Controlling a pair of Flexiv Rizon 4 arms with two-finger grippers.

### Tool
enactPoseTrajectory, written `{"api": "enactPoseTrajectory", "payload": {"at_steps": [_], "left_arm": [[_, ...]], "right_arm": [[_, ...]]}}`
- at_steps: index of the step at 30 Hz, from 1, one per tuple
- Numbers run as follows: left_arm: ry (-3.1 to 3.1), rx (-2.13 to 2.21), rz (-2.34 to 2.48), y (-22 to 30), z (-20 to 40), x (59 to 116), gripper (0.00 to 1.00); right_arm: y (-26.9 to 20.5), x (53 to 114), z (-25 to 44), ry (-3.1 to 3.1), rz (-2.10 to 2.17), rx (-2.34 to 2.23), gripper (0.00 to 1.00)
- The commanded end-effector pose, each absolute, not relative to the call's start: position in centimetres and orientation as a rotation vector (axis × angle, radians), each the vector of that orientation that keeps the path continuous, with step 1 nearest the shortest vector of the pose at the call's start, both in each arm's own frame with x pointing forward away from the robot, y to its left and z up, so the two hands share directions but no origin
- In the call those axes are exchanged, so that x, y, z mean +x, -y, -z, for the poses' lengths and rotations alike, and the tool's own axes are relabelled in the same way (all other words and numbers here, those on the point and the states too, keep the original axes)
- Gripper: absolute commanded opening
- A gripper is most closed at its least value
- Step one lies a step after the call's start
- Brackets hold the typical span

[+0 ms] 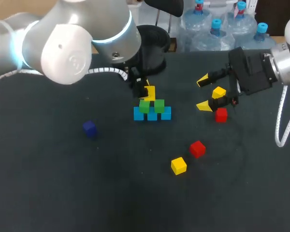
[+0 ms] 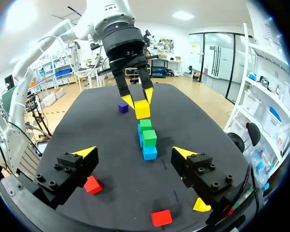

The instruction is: Place the blue cubes, place green cubes on the blue cubes, place the yellow cubes on the green cubes, then place the red cubes on the yellow cubes, and place purple cube on the red cubes.

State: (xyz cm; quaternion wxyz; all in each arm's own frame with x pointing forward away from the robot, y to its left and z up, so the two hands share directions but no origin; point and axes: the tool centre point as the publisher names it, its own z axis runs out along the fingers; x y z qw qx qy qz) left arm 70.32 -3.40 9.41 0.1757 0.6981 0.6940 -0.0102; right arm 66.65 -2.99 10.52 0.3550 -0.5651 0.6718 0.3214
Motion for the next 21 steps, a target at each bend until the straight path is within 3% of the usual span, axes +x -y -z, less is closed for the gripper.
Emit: {"api": "enactPoseTrajectory", "payload": {"at_steps": [1,21], "left_arm": [[-1.976,1.987,0.041,4.1,-8.8,71.2,0.0],[-2.012,1.969,0.062,3.8,-7.7,71.6,0.0]], "right_arm": [[3.0,66.7,-10.5,-1.734,-0.831,-1.46,1.0],[3.0,66.7,-10.5,-1.734,-0.831,-1.46,1.0]]}}
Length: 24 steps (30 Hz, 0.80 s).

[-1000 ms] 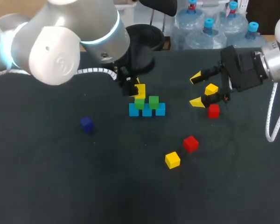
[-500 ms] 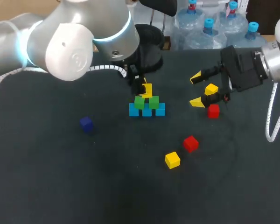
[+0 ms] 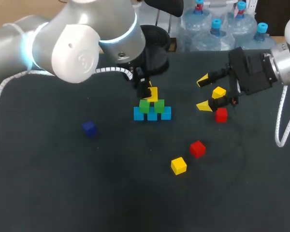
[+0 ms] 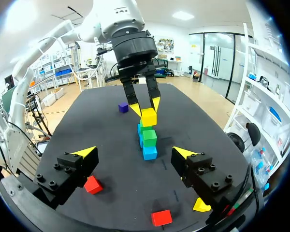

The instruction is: Place the blue cubes, place green cubes on the blue cubes, place the yellow cubes on the green cubes, then place the red cubes on the yellow cubes, and place purple cube on the red cubes.

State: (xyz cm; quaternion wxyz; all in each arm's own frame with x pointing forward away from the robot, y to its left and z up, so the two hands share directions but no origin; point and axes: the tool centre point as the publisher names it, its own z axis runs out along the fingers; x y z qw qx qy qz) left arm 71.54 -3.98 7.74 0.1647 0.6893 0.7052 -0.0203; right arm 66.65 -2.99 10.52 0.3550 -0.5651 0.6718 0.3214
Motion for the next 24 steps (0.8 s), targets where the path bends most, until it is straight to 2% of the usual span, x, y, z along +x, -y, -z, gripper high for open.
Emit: {"api": "enactPoseTrajectory", "payload": {"at_steps": [1,24], "left_arm": [[-2.013,1.969,0.062,3.77,-7.66,71.58,0.0],[-2.034,1.978,0.079,3.67,-6.79,71.27,0.0]], "right_arm": [[2.97,66.67,-10.46,-1.734,-0.831,-1.46,1.0],[2.97,66.67,-10.46,-1.734,-0.831,-1.46,1.0]]}}
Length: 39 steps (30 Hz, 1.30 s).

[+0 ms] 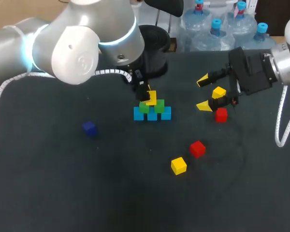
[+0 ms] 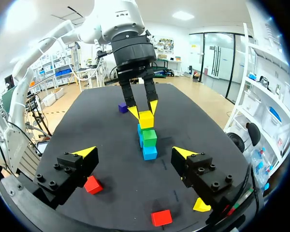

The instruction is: Place the blue cubes, place green cubes on the blue cubes, place the yellow cubes on the green cubes, then place the red cubes on the yellow cubes, and place purple cube on the red cubes.

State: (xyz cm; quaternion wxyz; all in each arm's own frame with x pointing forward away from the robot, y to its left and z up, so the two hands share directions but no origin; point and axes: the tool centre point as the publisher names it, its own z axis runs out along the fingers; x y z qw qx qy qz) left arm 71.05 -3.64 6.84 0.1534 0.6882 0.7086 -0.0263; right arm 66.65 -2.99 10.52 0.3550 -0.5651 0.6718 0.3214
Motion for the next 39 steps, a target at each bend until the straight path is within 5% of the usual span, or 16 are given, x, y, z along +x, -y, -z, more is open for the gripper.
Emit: {"api": "enactPoseTrajectory", "payload": {"at_steps": [1,39], "left_arm": [[-2.035,1.977,0.079,3.65,-6.77,71.27,0.0],[-2.044,1.992,0.086,3.82,-6.33,71.65,0.0]], "right_arm": [[2.97,66.67,-10.46,-1.734,-0.831,-1.46,1.0],[2.97,66.67,-10.46,-1.734,-0.831,-1.46,1.0]]}}
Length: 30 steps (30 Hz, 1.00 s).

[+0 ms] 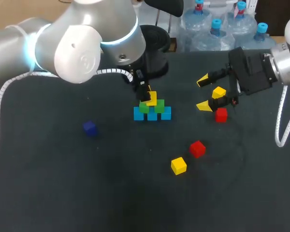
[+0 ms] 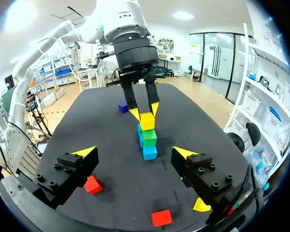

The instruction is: Place the blue cubes, place green cubes on the blue cubes, place the yellow cubes on the green cubes, then place the red cubes on the yellow cubes, and place purple cube on the red cubes.

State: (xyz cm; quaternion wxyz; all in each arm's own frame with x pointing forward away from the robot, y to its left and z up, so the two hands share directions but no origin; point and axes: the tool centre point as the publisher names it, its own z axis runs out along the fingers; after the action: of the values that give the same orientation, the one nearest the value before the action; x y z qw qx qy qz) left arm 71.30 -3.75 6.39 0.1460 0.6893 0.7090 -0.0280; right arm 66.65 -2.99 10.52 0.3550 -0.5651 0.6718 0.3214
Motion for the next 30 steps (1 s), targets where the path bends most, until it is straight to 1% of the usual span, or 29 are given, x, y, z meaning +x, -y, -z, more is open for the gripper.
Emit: {"api": "enactPoseTrajectory", "payload": {"at_steps": [1,30], "left_arm": [[-2.044,1.992,0.087,3.82,-6.31,71.66,0.0],[-2.049,1.997,0.091,3.63,-6.0,72.1,0.0]], "right_arm": [[2.97,66.67,-10.46,-1.734,-0.831,-1.46,1.0],[2.97,66.67,-10.46,-1.734,-0.831,-1.46,1.0]]}}
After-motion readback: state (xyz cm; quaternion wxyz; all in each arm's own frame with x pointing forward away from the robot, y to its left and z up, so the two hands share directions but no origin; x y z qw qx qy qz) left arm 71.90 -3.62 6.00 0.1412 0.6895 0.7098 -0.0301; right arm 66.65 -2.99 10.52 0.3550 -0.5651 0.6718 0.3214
